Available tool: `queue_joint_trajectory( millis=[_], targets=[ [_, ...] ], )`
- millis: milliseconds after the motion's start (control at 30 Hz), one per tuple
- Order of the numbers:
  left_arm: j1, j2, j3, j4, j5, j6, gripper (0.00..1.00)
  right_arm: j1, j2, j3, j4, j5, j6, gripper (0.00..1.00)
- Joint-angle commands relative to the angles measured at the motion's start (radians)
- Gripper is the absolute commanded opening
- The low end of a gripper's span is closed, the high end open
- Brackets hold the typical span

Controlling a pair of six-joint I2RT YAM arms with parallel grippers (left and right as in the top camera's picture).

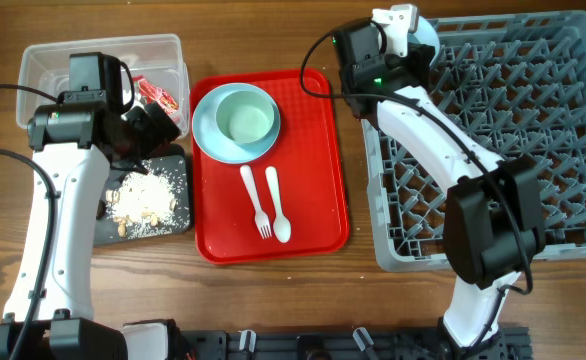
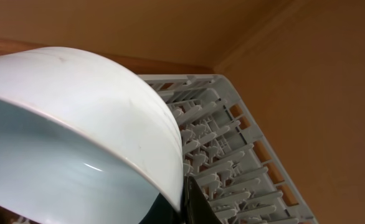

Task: Sort waste into correct bins and load items into the dishwasher rack
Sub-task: 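Place the light blue bowl upside down in the rack's top row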

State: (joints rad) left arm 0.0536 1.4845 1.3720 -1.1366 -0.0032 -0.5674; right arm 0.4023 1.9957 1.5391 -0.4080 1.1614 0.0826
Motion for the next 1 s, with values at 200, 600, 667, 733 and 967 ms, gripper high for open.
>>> queue_joint_trajectory(
  millis=[200,600,667,733,967],
  targets=[
    [0.004,-0.005,0.003,0.002,-0.013,-0.017,1.00,-0.032,0.025,-0.010,0.004,0.008,-0.004,0.04],
    [0.004,-0.005,0.003,0.002,-0.013,-0.017,1.00,-0.002,0.048,-0.010,-0.151,-0.143,0.001,0.04],
    [0.004,-0.005,0.003,0.002,-0.013,-0.017,1.00,0.013,0.047,-0.010,-0.208,-0.162,-0.001,0.04],
    [0.004,-0.005,0.003,0.002,-0.013,-0.017,1.00,0.032,0.027,-0.010,-0.275,-0.220,-0.001,0.04],
    [0.004,-0.005,0.003,-0.005,-0.013,-0.016,1.00,0.043,-0.172,-0.009,-0.408,-0.670,-0.005,0.43]
  ],
)
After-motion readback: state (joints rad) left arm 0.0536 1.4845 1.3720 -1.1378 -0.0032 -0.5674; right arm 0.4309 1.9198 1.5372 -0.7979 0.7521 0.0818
